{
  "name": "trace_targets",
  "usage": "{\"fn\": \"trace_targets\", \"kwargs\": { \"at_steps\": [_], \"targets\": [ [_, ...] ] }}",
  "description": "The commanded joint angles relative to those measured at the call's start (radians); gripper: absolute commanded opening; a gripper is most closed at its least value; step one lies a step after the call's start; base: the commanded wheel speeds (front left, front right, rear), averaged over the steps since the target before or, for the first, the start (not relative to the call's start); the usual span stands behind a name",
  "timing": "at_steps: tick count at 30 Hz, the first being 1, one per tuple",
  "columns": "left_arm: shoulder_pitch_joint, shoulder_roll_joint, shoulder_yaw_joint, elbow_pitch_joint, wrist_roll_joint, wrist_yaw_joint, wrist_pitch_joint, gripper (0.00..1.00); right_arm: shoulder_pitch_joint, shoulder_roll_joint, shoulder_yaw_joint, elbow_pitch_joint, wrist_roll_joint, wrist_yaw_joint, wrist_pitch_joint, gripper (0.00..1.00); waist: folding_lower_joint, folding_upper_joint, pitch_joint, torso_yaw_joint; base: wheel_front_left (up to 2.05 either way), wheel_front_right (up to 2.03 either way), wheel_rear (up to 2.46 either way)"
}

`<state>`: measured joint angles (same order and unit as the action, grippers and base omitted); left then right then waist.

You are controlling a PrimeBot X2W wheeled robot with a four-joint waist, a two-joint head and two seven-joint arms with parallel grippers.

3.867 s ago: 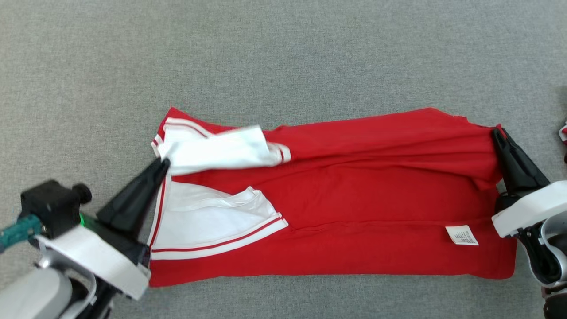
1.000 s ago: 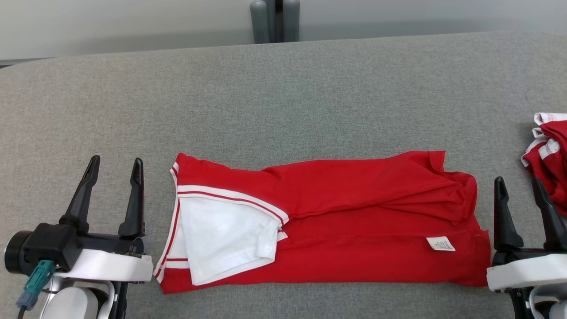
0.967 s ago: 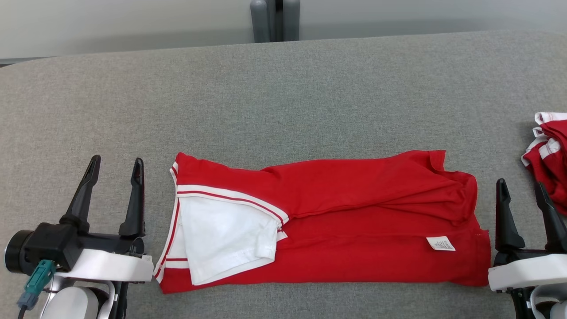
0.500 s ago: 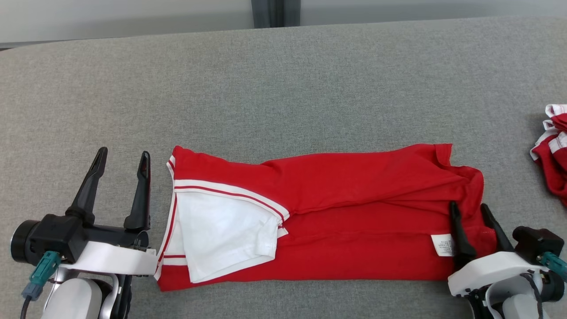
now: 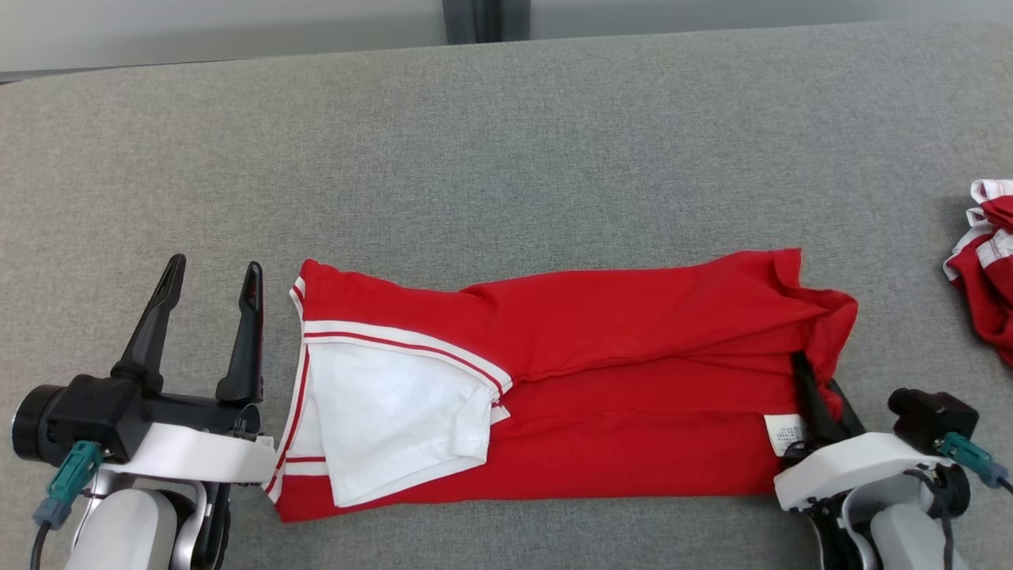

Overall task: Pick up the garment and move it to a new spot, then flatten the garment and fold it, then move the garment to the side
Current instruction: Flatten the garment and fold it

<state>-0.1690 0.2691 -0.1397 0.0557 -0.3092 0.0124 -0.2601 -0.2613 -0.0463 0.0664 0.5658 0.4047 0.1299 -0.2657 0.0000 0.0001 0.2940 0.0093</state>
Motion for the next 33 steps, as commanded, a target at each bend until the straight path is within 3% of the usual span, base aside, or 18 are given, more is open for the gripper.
{"fn": "trace_targets", "kwargs": {
  "at_steps": [1, 11, 16, 21, 27, 33],
  "targets": [
    [-0.005, 0.000, 0.007, 0.001, 0.003, -0.003, -0.003, 1.00, -0.003, -0.009, -0.024, -0.020, -0.011, 0.001, 0.001, 0.00, 0.0000, -0.0001, 0.001, -0.003, 0.00, 0.00, 0.00],
    [-0.008, -0.016, 0.020, 0.008, 0.013, -0.018, -0.003, 1.00, 0.076, -0.065, -0.213, -0.165, -0.076, 0.001, 0.000, 0.00, 0.0000, -0.0001, -0.007, -0.018, 0.00, 0.00, 0.00],
    [-0.004, -0.023, 0.028, 0.011, 0.018, -0.025, -0.003, 1.00, 0.072, -0.064, -0.224, -0.223, -0.092, 0.001, 0.000, 0.00, 0.0000, -0.0001, -0.012, -0.026, 0.00, 0.00, 0.00],
    [-0.006, -0.030, 0.031, 0.015, 0.026, -0.034, -0.003, 1.00, 0.059, -0.037, -0.111, -0.354, -0.134, 0.001, 0.009, 0.00, 0.0000, -0.0001, -0.020, -0.032, 0.00, 0.00, 0.00],
    [-0.006, -0.041, 0.026, 0.026, 0.032, -0.044, -0.003, 1.00, 0.048, -0.010, 0.110, -0.524, -0.108, 0.001, 0.062, 0.00, 0.0000, -0.0001, -0.031, -0.023, 0.00, 0.00, 0.00],
    [-0.014, -0.055, 0.016, 0.038, 0.035, -0.058, -0.003, 1.00, 0.004, -0.007, 0.314, -0.536, -0.012, 0.001, 0.077, 0.00, 0.0000, -0.0001, -0.032, 0.007, 0.00, 0.00, 0.00]
  ]
}}
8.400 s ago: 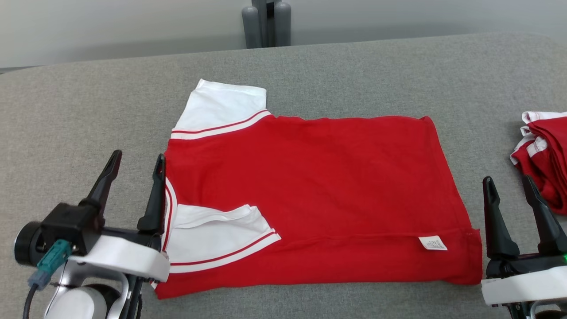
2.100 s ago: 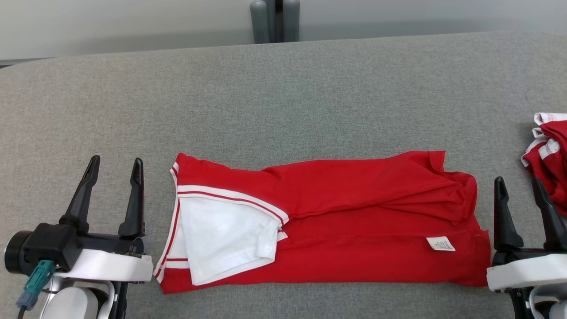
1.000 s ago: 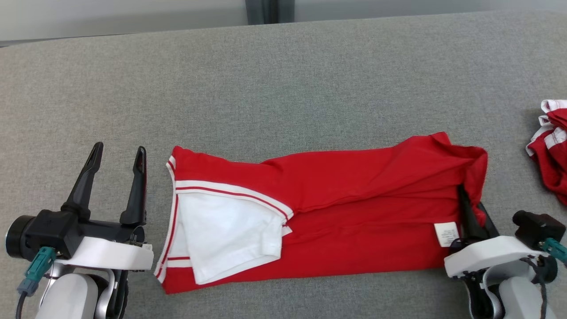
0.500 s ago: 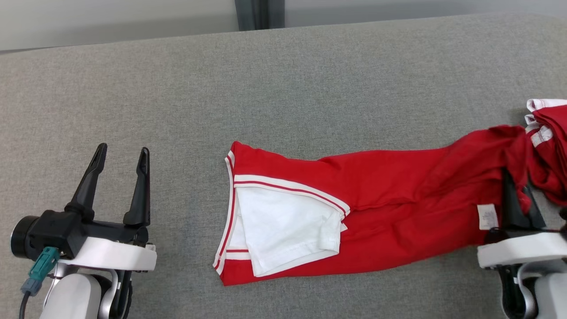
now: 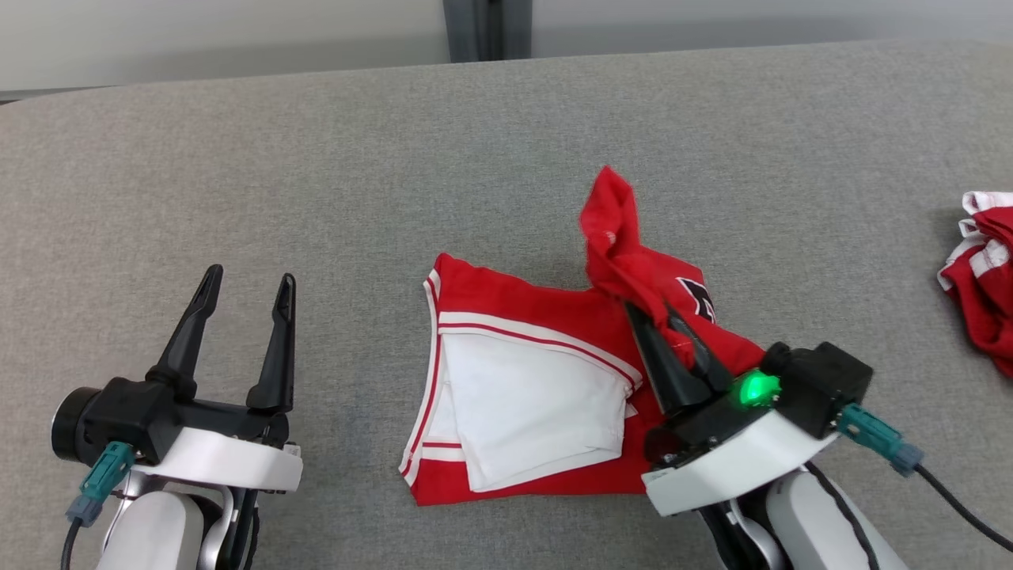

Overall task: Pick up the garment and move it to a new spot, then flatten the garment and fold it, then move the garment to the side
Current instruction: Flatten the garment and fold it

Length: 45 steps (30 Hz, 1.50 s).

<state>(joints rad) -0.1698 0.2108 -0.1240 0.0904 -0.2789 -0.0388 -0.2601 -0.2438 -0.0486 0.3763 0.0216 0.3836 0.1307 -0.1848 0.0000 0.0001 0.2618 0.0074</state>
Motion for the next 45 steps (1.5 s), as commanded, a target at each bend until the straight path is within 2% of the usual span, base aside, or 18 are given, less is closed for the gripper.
{"fn": "trace_targets", "kwargs": {
  "at_steps": [1, 7, 14, 15, 16, 17, 22, 26, 30, 33, 37, 45],
  "targets": [
    [-0.017, 0.001, -0.002, 0.005, 0.005, -0.009, -0.003, 1.00, -0.030, -0.005, 0.034, 0.025, 0.019, 0.000, -0.010, 0.00, 0.0000, -0.0001, 0.002, 0.017, 0.00, 0.00, 0.00],
    [-0.040, -0.015, -0.022, 0.024, 0.014, -0.028, -0.003, 1.00, -0.127, -0.006, 0.169, 0.201, 0.099, 0.000, -0.042, 0.00, 0.0000, -0.0001, 0.020, 0.080, 0.00, 0.00, 0.00],
    [-0.065, -0.028, -0.033, 0.036, 0.022, -0.043, -0.003, 1.00, -0.213, -0.006, 0.260, 0.380, 0.183, 0.000, -0.075, 0.00, 0.0000, -0.0001, 0.048, 0.116, 0.00, 0.00, 0.00],
    [-0.070, -0.029, -0.035, 0.039, 0.024, -0.046, -0.003, 1.00, -0.223, -0.005, 0.272, 0.399, 0.197, 0.000, -0.077, 0.20, 0.0000, -0.0001, 0.051, 0.117, 0.00, 0.00, 0.00],
    [-0.074, -0.031, -0.036, 0.038, 0.025, -0.048, -0.003, 1.00, -0.232, -0.006, 0.283, 0.417, 0.203, 0.000, -0.077, 0.57, 0.0000, -0.0001, 0.055, 0.117, 0.00, 0.00, 0.00],
    [-0.076, -0.033, -0.037, 0.040, 0.026, -0.048, -0.003, 1.00, -0.246, -0.005, 0.299, 0.428, 0.208, 0.000, -0.080, 1.00, 0.0000, -0.0001, 0.059, 0.117, 0.00, 0.00, 0.00],
    [-0.087, -0.036, -0.032, 0.043, 0.032, -0.056, -0.003, 1.00, -0.276, -0.003, 0.395, 0.413, 0.255, 0.000, -0.083, 1.00, 0.0000, -0.0001, 0.074, 0.104, 0.00, 0.00, 0.00],
    [-0.089, -0.039, -0.025, 0.046, 0.039, -0.058, -0.003, 1.00, -0.266, -0.005, 0.461, 0.345, 0.261, 0.000, -0.083, 1.00, 0.0000, -0.0001, 0.074, 0.088, 0.00, 0.00, 0.00],
    [-0.083, -0.041, -0.016, 0.045, 0.043, -0.061, -0.003, 1.00, -0.228, -0.006, 0.434, 0.247, 0.227, 0.000, -0.083, 1.00, 0.0000, -0.0001, 0.068, 0.070, 0.00, 0.00, 0.00],
    [-0.075, -0.042, -0.006, 0.041, 0.048, -0.059, -0.003, 1.00, -0.172, -0.007, 0.340, 0.154, 0.174, 0.000, -0.083, 1.00, 0.0000, -0.0001, 0.062, 0.055, 0.00, 0.00, 0.00],
    [-0.063, -0.042, 0.007, 0.031, 0.055, -0.054, -0.003, 1.00, -0.081, -0.006, 0.152, 0.047, 0.086, 0.000, -0.082, 1.00, 0.0000, -0.0001, 0.052, 0.037, 0.00, 0.00, 0.00],
    [-0.035, -0.037, 0.030, 0.006, 0.069, -0.042, -0.003, 1.00, 0.039, -0.005, -0.201, -0.060, -0.054, 0.000, -0.068, 1.00, 0.0000, -0.0001, 0.021, 0.005, 0.00, 0.00, 0.00]
  ]
}}
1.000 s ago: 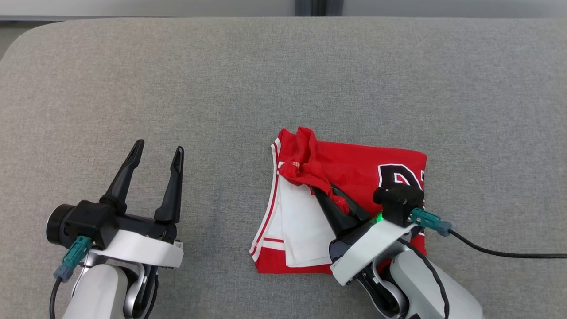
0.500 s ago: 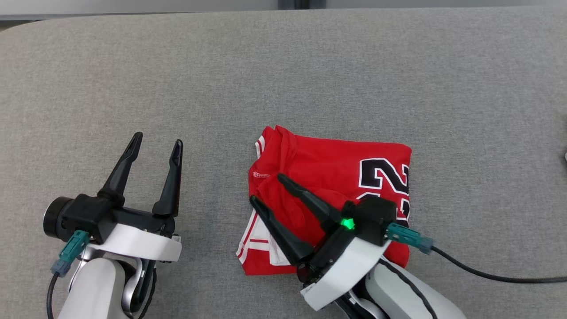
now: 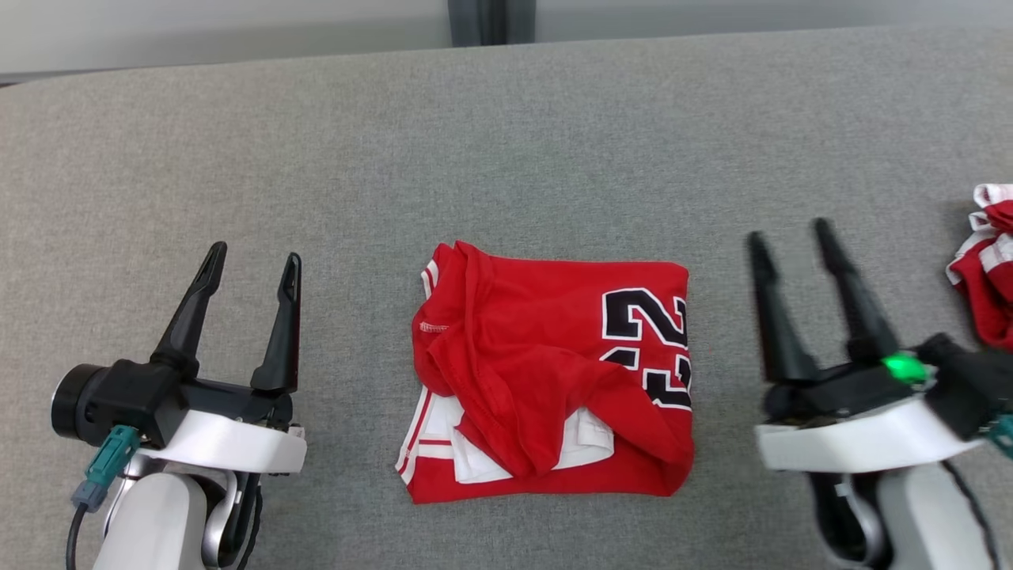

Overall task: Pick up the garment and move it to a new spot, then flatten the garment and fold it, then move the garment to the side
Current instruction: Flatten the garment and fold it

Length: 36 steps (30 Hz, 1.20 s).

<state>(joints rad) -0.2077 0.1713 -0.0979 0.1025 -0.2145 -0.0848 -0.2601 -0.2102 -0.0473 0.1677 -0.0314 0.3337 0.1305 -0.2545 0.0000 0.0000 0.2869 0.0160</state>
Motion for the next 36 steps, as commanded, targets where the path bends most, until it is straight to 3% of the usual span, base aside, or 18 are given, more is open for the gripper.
{"fn": "trace_targets", "kwargs": {
  "at_steps": [1, 6, 10, 33, 34, 36],
  "targets": [
    [0.009, 0.003, 0.005, -0.012, 0.006, 0.006, -0.003, 1.00, 0.015, -0.007, -0.031, -0.012, -0.024, 0.001, 0.010, 1.00, 0.0000, 0.0000, -0.009, -0.006, 0.00, 0.00, 0.00],
    [0.034, 0.006, 0.009, -0.029, 0.017, 0.016, -0.003, 1.00, 0.065, -0.006, -0.179, -0.021, -0.095, 0.001, 0.051, 1.00, 0.0000, 0.0000, -0.032, -0.012, 0.00, 0.00, 0.00],
    [0.069, 0.009, 0.015, -0.036, 0.015, 0.031, -0.002, 1.00, 0.112, -0.008, -0.230, -0.002, -0.131, 0.001, 0.080, 1.00, 0.0000, 0.0000, -0.062, -0.018, 0.00, 0.00, 0.00],
    [0.145, 0.019, 0.001, -0.093, 0.004, 0.068, 0.037, 1.00, 0.175, -0.007, -0.230, 0.030, -0.120, 0.001, 0.107, 1.00, 0.0000, 0.0000, -0.120, -0.014, 0.00, 0.00, 0.00],
    [0.143, 0.019, 0.000, -0.095, 0.004, 0.068, 0.037, 1.00, 0.171, -0.009, -0.230, 0.031, -0.119, 0.001, 0.107, 0.93, 0.0000, 0.0000, -0.119, -0.011, 0.00, 0.00, 0.00],
    [0.136, 0.019, -0.005, -0.099, 0.003, 0.066, 0.038, 1.00, 0.163, -0.017, -0.218, 0.040, -0.113, 0.001, 0.115, 0.00, 0.0000, 0.0000, -0.115, -0.002, 0.00, 0.00, 0.00]
  ]
}}
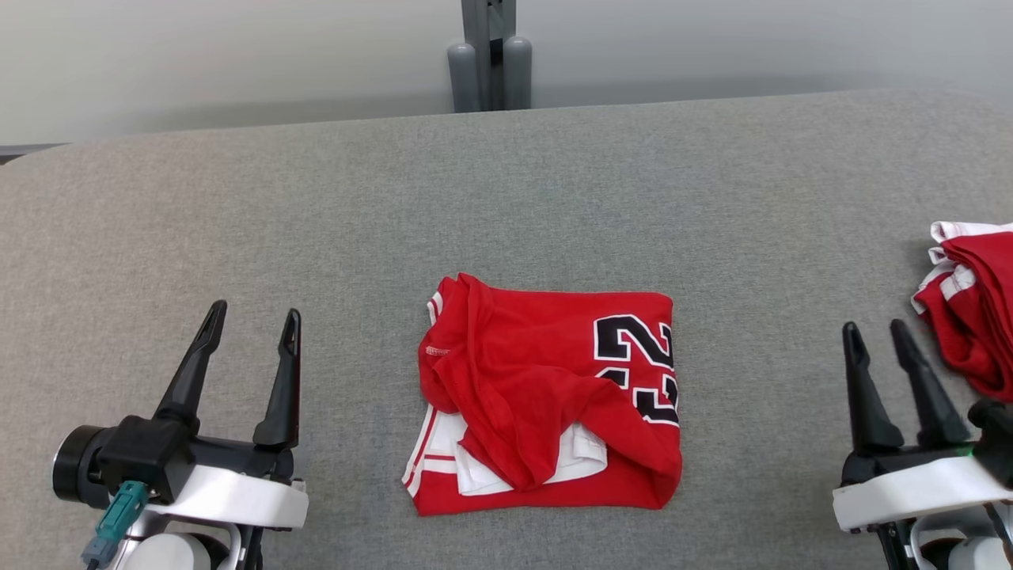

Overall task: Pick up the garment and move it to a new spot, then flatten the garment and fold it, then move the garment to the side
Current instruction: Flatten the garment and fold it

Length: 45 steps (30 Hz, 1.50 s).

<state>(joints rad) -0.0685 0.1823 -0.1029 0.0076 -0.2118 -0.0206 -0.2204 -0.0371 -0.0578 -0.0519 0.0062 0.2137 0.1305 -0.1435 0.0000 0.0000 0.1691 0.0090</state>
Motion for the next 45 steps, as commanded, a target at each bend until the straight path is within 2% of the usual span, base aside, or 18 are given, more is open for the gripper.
{"fn": "trace_targets", "kwargs": {
  "at_steps": [1, 7, 15, 23, 28, 34, 40, 42, 45],
  "targets": [
    [-0.008, 0.007, -0.001, -0.006, 0.000, 0.002, -0.002, 1.00, -0.017, -0.012, 0.008, 0.009, 0.008, 0.001, 0.007, 0.00, 0.0000, 0.0000, 0.006, 0.009, 0.00, 0.00, 0.00],
    [-0.040, -0.004, -0.020, -0.007, -0.005, -0.006, -0.007, 1.00, -0.102, -0.072, 0.110, 0.091, 0.028, 0.001, 0.005, 0.00, 0.0000, 0.0000, 0.043, 0.049, 0.00, 0.00, 0.00],
    [-0.083, -0.024, -0.043, 0.022, -0.014, -0.018, -0.024, 1.00, -0.265, -0.160, 0.375, 0.284, 0.090, 0.001, -0.022, 0.00, 0.0000, 0.0000, 0.090, 0.107, 0.00, 0.00, 0.00],
    [-0.115, -0.039, -0.049, 0.055, -0.021, -0.027, -0.036, 1.00, -0.378, -0.165, 0.631, 0.449, 0.217, 0.001, -0.062, 0.00, 0.0000, 0.0000, 0.114, 0.131, 0.00, 0.00, 0.00],
    [-0.125, -0.047, -0.054, 0.073, -0.024, -0.032, -0.040, 1.00, -0.424, -0.183, 0.812, 0.503, 0.297, 0.001, -0.079, 0.00, 0.0000, 0.0000, 0.114, 0.132, 0.00, 0.00, 0.00],
    [-0.128, -0.047, -0.049, 0.077, -0.026, -0.035, -0.043, 1.00, -0.450, -0.192, 0.874, 0.474, 0.314, 0.001, -0.105, 0.00, 0.0000, 0.0000, 0.120, 0.123, 0.00, 0.00, 0.00],
    [-0.128, -0.050, -0.047, 0.084, -0.025, -0.037, -0.043, 1.00, -0.462, -0.205, 0.994, 0.452, 0.304, 0.001, -0.078, 0.00, 0.0000, 0.0000, 0.117, 0.112, 0.00, 0.00, 0.00],
    [-0.129, -0.051, -0.046, 0.084, -0.024, -0.039, -0.043, 1.00, -0.458, -0.205, 0.999, 0.454, 0.311, 0.001, -0.081, 0.00, 0.0000, 0.0000, 0.114, 0.110, 0.00, 0.00, 0.00],
    [-0.126, -0.051, -0.042, 0.080, -0.023, -0.039, -0.043, 1.00, -0.445, -0.201, 0.939, 0.466, 0.316, 0.000, -0.098, 0.00, 0.0000, 0.0000, 0.108, 0.105, 0.00, 0.00, 0.00]
  ]
}}
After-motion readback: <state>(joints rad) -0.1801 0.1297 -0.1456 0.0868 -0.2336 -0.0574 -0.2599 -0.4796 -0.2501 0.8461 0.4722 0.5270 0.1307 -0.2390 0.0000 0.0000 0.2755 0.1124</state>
